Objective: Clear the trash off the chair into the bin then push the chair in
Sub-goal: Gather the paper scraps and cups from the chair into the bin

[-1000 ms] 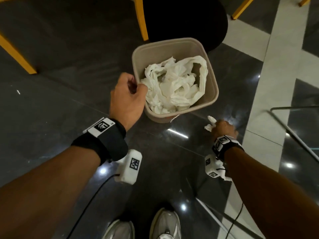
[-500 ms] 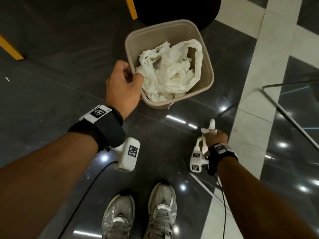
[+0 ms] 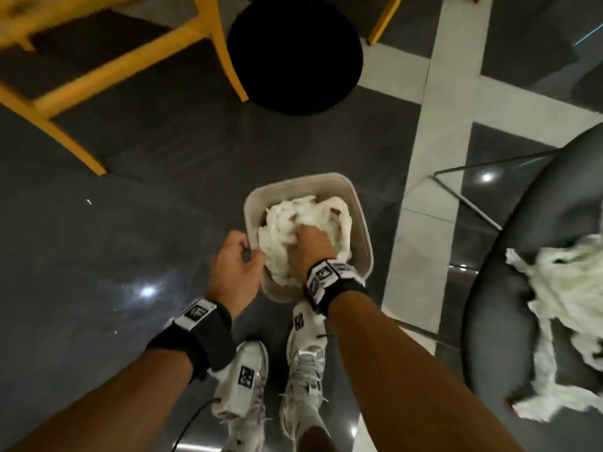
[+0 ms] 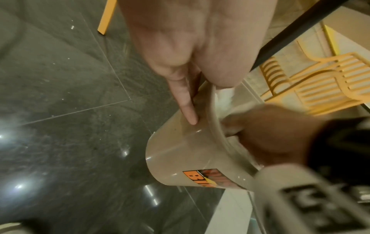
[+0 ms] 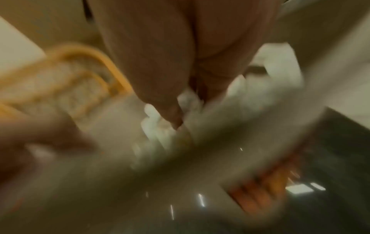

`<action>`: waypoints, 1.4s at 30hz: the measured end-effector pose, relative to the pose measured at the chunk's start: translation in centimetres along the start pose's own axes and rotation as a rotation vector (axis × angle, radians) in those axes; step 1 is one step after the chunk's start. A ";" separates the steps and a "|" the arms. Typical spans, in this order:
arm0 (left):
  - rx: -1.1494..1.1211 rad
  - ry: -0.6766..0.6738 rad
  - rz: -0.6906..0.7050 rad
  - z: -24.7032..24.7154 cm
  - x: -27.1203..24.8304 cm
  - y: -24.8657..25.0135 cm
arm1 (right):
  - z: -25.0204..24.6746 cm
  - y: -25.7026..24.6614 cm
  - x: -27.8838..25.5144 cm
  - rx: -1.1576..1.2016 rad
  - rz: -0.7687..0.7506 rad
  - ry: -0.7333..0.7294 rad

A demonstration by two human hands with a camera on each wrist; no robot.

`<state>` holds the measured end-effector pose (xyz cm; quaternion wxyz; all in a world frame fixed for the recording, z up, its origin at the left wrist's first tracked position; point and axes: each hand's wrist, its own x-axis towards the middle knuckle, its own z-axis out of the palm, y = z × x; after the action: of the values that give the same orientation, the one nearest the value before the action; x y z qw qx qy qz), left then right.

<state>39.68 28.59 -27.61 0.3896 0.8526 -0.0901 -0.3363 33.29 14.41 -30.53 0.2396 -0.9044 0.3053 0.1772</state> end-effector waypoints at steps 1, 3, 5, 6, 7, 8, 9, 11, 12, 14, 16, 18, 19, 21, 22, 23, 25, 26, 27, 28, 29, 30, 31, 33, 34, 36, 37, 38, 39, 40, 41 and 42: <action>0.011 -0.046 -0.005 0.1 -0.7 -0.1 | 0.8 0.3 -1.1 -0.036 0.046 -0.127; 0.059 -0.130 -0.002 0.6 -1.8 -0.5 | 1.4 0.9 -2.3 -0.022 0.059 -0.212; 0.088 -0.155 0.003 1.4 -2.2 -1.1 | -0.1 0.7 -3.0 -0.029 0.013 -0.127; 0.092 -0.157 -0.009 1.9 -2.3 -1.4 | -0.4 1.0 -3.2 -0.058 0.004 -0.050; 0.096 -0.159 -0.023 2.4 -2.4 -1.6 | -1.1 1.3 -3.7 -0.037 0.046 0.000; 0.101 -0.158 -0.037 2.8 -2.4 -1.8 | -1.3 2.0 -4.1 0.005 0.117 0.043; 0.087 -0.156 -0.036 3.2 -2.4 -1.9 | -0.6 3.1 -4.2 0.037 0.195 0.018; 0.069 -0.163 -0.033 3.8 -2.2 -2.5 | 0.8 5.1 -4.4 0.114 0.314 -0.189; 0.066 -0.177 -0.033 4.1 -2.1 -2.5 | 2.3 6.0 -4.2 0.141 0.318 -0.296; 0.058 -0.212 -0.010 4.8 -2.0 -2.8 | 4.2 7.1 -4.0 0.204 0.335 -0.368; 0.065 -0.241 0.033 5.7 -1.7 -3.0 | 5.9 7.9 -3.2 0.268 0.344 -0.370; 0.066 -0.232 0.045 6.6 -1.0 -3.3 | 6.2 8.4 -2.3 0.358 0.398 -0.371; 0.063 -0.208 0.033 7.0 -0.5 -3.5 | 6.0 8.5 -2.1 0.414 0.436 -0.395; 0.073 -0.164 -0.010 7.8 0.9 -4.2 | 6.1 9.2 -1.5 0.470 0.448 -0.413; 0.077 -0.164 -0.040 8.1 1.5 -4.6 | 6.3 9.3 -1.3 0.502 0.448 -0.383; 0.076 -0.175 -0.069 8.4 2.2 -4.7 | 6.2 9.1 -1.4 0.533 0.451 -0.333; 0.066 -0.215 -0.123 8.8 3.1 -5.2 | 6.0 8.3 -1.6 0.666 0.488 -0.186; 0.064 -0.234 -0.139 8.9 3.6 -5.4 | 5.5 7.8 -1.8 0.738 0.490 -0.128; 0.064 -0.258 -0.156 9.1 4.0 -5.7 | 5.1 7.7 -2.1 0.800 0.487 -0.104; 0.058 -0.280 -0.168 9.0 4.2 -5.7 | 4.9 7.5 -2.4 0.855 0.473 -0.080; 0.045 -0.296 -0.185 9.0 4.4 -5.7 | 4.4 7.5 -2.7 0.905 0.481 -0.085; 0.050 -0.301 -0.202 8.8 4.3 -5.3 | 3.6 7.3 -3.1 0.950 0.493 -0.076; 0.073 -0.291 -0.216 8.4 3.9 -4.6 | 3.1 7.1 -3.6 0.985 0.524 -0.067; 0.152 -0.256 -0.257 7.2 2.8 -2.3 | 1.4 6.3 -5.3 1.040 0.564 -0.028; 0.182 -0.235 -0.262 6.5 2.1 -0.9 | 0.3 6.1 -6.6 1.068 0.569 0.008; 0.200 -0.214 -0.221 5.1 0.8 2.2 | -2.1 6.3 -9.2 1.124 0.584 0.044; 0.213 -0.218 -0.177 4.7 0.0 4.1 | -3.8 6.4 -10.6 1.144 0.580 0.059; 0.240 -0.234 -0.124 4.5 -0.9 6.2 | -5.7 6.7 -12.1 1.171 0.581 0.079; 0.275 -0.257 -0.066 4.6 -1.7 8.6 | -8.1 7.0 -13.7 1.196 0.584 0.108; 0.308 -0.286 -0.003 4.9 -2.7 11.2 | -10.1 7.7 -15.0 1.213 0.582 0.149; 0.333 -0.315 0.049 5.4 -3.7 13.8 | -11.9 8.5 -16.5 1.215 0.588 0.187; 0.346 -0.344 0.106 6.3 -4.9 16.4 | -13.6 9.6 -18.0 1.214 0.595 0.231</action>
<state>33.69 15.60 -16.22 0.2338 0.8309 -0.2558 -0.4352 16.05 8.75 -14.07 0.6110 -0.5007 0.6098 -0.0644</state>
